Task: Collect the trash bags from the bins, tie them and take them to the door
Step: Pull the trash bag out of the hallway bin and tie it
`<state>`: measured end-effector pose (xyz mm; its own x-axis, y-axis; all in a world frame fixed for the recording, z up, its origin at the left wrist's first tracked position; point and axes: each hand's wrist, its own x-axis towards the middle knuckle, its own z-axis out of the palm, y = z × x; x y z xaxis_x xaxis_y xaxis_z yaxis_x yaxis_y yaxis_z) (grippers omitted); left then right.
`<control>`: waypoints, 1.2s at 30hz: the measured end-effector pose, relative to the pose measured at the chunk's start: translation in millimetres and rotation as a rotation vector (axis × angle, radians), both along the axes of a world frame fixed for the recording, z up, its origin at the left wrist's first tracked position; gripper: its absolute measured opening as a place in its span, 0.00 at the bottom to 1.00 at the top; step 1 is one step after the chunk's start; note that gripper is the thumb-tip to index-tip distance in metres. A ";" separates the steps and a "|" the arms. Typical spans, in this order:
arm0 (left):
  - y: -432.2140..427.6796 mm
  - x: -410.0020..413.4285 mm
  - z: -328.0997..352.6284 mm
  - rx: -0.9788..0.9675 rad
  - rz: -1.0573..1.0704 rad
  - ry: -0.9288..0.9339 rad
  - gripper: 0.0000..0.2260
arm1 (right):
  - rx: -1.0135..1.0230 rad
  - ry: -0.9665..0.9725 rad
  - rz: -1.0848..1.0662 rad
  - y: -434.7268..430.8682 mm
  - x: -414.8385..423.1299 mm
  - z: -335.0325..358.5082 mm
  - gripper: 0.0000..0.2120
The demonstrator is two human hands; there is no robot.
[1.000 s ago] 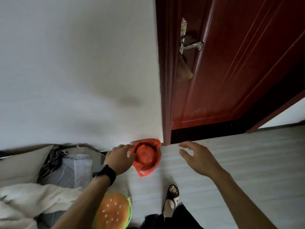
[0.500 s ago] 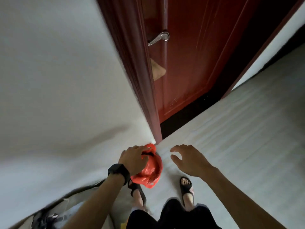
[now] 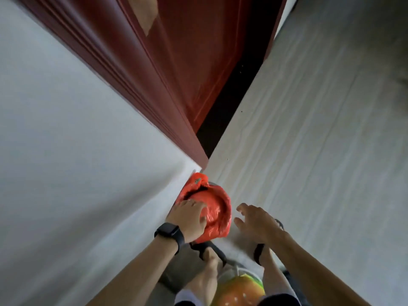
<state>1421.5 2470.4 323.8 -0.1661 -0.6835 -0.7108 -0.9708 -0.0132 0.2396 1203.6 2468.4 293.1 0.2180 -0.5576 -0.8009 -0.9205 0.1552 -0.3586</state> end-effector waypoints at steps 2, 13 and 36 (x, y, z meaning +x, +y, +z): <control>-9.1 -1.4 -49.9 0.011 -0.069 -0.021 0.20 | 0.022 0.024 -0.042 6.1 -0.9 -51.1 0.23; -40.4 -10.5 -288.6 -0.252 -0.310 -0.099 0.25 | -0.019 -0.127 -0.142 7.7 7.9 -290.9 0.38; -57.3 29.0 -415.2 -0.752 -0.431 0.149 0.17 | -0.675 -0.489 -0.253 -17.3 34.1 -389.6 0.10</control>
